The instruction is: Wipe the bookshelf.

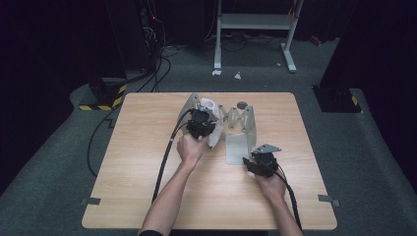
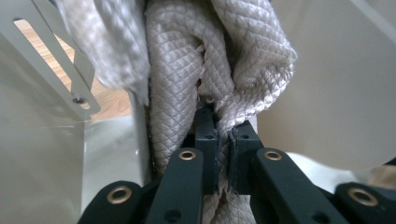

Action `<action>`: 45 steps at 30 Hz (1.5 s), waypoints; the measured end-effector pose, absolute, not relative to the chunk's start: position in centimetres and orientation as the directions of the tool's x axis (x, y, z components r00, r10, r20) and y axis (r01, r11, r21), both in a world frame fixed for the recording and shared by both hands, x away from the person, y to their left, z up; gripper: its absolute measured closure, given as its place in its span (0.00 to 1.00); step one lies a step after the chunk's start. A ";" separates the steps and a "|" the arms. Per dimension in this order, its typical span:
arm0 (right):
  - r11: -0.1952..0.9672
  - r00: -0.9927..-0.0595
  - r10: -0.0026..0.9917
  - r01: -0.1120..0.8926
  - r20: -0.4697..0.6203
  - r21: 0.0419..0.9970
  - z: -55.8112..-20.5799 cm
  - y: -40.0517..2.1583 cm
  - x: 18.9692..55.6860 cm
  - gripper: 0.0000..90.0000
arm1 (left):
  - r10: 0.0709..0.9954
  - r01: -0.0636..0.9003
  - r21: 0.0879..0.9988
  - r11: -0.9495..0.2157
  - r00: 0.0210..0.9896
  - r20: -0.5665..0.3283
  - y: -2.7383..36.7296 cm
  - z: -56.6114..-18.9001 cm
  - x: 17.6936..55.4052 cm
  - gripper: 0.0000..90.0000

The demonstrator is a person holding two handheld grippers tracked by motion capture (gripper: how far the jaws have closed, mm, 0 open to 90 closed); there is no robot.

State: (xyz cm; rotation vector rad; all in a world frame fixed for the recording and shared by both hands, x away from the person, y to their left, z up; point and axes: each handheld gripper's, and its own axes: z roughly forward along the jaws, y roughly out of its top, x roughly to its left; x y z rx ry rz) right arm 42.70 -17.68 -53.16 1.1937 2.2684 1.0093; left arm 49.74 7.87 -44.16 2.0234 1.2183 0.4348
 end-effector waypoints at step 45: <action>0.372 -0.557 0.831 0.554 -0.001 0.744 -53.2 -17.9 42.6 0.58 | 0.833 0.567 0.751 -0.337 0.552 -0.042 7.4 -42.9 48.7 0.94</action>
